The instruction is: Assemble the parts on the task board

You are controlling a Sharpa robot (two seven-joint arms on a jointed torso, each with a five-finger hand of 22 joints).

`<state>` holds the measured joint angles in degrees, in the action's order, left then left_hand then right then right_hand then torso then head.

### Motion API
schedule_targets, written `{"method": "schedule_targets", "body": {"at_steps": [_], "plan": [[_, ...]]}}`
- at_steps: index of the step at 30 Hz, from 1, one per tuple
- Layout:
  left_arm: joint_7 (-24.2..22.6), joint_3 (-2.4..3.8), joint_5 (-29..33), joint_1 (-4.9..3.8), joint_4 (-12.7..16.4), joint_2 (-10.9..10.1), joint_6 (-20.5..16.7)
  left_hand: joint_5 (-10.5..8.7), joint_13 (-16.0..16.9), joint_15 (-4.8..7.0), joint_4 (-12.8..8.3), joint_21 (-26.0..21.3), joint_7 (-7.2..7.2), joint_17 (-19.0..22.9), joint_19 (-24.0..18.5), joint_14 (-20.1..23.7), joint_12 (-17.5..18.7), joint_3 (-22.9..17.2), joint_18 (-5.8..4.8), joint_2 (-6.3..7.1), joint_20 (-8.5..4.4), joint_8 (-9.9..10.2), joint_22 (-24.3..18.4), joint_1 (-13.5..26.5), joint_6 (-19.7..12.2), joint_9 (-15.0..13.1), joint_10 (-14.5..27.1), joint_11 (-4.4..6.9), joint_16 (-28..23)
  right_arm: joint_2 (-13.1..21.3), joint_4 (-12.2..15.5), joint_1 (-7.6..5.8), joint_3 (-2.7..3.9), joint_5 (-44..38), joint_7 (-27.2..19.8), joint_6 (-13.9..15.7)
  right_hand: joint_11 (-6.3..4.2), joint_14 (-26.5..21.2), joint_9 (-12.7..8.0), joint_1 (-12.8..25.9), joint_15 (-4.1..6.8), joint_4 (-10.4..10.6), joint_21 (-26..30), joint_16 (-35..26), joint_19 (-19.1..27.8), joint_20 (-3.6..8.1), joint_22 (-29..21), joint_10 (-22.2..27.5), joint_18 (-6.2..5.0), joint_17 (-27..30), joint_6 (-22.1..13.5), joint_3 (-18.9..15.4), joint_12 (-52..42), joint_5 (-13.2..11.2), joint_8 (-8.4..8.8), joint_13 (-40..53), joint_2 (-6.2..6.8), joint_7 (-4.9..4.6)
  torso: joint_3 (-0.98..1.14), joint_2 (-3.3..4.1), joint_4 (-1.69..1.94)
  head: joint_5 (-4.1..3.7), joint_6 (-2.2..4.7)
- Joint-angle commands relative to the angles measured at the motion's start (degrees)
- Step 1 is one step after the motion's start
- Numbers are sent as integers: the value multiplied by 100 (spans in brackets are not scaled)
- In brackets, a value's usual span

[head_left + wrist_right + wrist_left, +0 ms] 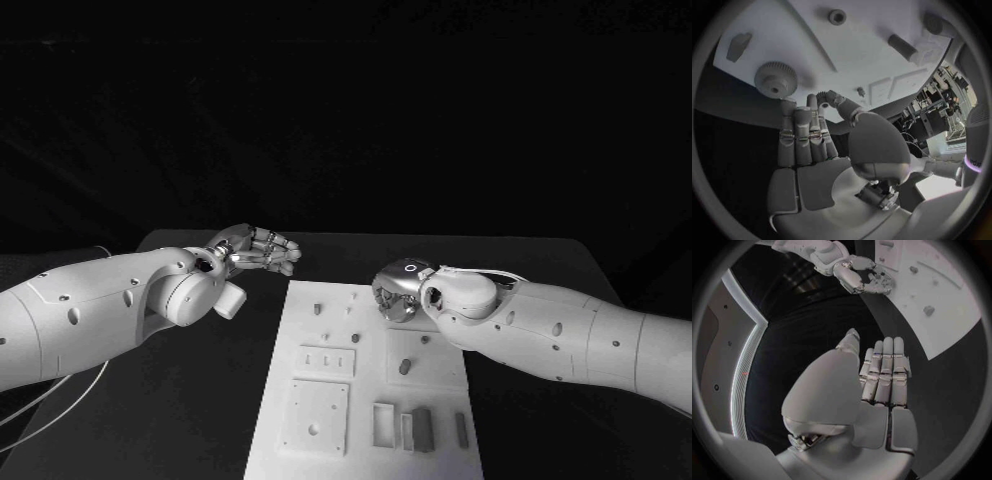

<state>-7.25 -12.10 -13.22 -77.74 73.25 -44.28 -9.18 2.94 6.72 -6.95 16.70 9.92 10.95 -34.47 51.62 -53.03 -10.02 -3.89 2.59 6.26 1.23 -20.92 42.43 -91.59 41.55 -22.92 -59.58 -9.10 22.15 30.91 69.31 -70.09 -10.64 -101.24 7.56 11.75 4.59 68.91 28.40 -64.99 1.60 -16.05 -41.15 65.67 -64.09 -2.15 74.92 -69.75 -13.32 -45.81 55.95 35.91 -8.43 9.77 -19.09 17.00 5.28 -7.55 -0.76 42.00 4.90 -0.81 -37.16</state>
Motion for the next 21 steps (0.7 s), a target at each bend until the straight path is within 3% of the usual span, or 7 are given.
{"method": "schedule_targets", "body": {"at_steps": [1,20,21], "plan": [[-49,6,-13,-9,8,7,-34,4,-5,-2,-6,-29,148,-8,23,-55,24,-21,50,3,2,22,8,34,-19,5,8,-27,-23,-79,-27,-8,12,-207,139,181,-12,26,37,-12,22,-12,-25,41,14,47,139,-36,-168,8,32,40,-20,35,-18,7,-42,4,0,5,8,3,22],[-60,13,-13,-10,-50,91,-10,4,-5,-1,-5,-34,150,-23,27,-58,32,-28,48,1,1,26,12,42,-24,11,11,-30,-32,-792,-629,6,24,-491,290,553,-17,32,51,-23,28,-26,-56,67,9,62,137,-41,-168,27,34,74,-20,83,-16,3,-20,7,4,14,19,67,121],[-60,13,-13,-10,-51,93,-8,4,-5,-1,-5,-35,151,-24,27,-58,32,-28,48,2,1,26,13,43,-24,11,11,-30,-33,-801,-634,6,24,-520,302,566,-16,45,59,-14,35,-18,-77,85,-5,67,137,-48,-168,33,43,85,-22,185,-19,3,-18,8,2,16,19,69,124]]}}
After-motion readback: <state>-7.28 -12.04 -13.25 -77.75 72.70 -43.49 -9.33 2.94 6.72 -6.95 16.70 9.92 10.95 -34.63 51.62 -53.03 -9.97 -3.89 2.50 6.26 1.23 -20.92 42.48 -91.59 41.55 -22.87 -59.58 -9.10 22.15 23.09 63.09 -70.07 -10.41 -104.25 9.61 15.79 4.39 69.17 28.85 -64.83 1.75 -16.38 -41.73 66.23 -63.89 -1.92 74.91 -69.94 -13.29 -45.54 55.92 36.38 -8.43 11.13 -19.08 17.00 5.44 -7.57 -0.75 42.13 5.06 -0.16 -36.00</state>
